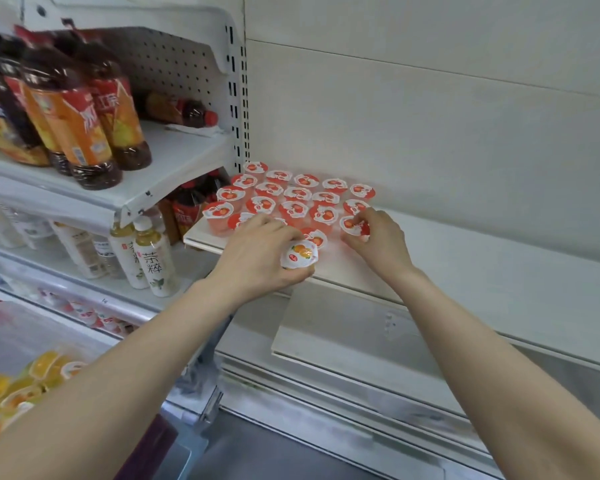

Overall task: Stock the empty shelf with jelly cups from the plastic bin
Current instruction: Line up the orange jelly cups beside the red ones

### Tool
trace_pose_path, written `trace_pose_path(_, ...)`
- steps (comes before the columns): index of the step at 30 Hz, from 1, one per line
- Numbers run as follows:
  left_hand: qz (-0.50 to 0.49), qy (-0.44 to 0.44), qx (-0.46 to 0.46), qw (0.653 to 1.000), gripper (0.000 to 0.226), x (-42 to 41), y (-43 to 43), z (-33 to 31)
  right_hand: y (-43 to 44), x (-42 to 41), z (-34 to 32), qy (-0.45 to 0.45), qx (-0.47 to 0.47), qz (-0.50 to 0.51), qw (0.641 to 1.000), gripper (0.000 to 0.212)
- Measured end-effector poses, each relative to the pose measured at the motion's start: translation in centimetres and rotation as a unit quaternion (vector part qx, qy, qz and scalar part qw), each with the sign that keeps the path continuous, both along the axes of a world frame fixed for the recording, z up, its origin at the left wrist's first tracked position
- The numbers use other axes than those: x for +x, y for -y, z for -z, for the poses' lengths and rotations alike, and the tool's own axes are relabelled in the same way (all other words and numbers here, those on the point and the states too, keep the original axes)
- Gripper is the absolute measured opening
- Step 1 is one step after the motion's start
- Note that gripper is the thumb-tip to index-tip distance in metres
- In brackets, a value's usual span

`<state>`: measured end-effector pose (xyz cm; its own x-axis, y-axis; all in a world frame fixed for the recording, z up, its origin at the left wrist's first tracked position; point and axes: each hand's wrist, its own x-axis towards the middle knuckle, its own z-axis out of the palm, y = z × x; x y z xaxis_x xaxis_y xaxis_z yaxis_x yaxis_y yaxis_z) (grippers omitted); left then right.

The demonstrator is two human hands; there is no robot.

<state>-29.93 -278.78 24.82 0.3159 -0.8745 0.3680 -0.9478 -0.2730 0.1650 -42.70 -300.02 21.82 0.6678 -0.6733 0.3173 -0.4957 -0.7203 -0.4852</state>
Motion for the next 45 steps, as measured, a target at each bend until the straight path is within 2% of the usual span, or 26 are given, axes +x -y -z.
trace_pose_path(8,0.010,0.000,0.001,1.000,0.056,-2.2,4.2,-0.5,1.3,-2.2,-0.4,-0.039,-0.093,-0.059,0.993,0.036)
trace_pose_path(13,0.002,0.023,0.030,0.999,0.058,-3.1,7.5,-0.1,3.3,-4.5,-0.9,-0.035,-0.158,-0.050,0.986,0.034)
trace_pose_path(22,-0.035,0.061,0.010,0.997,0.056,-3.4,8.7,1.8,5.3,-6.1,-1.0,-0.040,-0.169,-0.044,0.984,0.030)
trace_pose_path(27,-0.048,0.049,0.022,0.997,0.064,-3.8,8.8,2.3,4.6,-6.1,-1.4,-0.052,-0.179,-0.048,0.981,0.039)
trace_pose_path(38,-0.030,0.052,0.000,0.998,0.067,-2.5,6.0,1.2,1.3,-5.5,-3.5,-0.069,-0.212,-0.052,0.973,0.044)
trace_pose_path(45,-0.041,0.050,-0.057,0.996,0.058,0.9,-1.4,1.1,-4.8,-2.7,-3.4,-0.024,-0.245,-0.073,0.967,0.046)
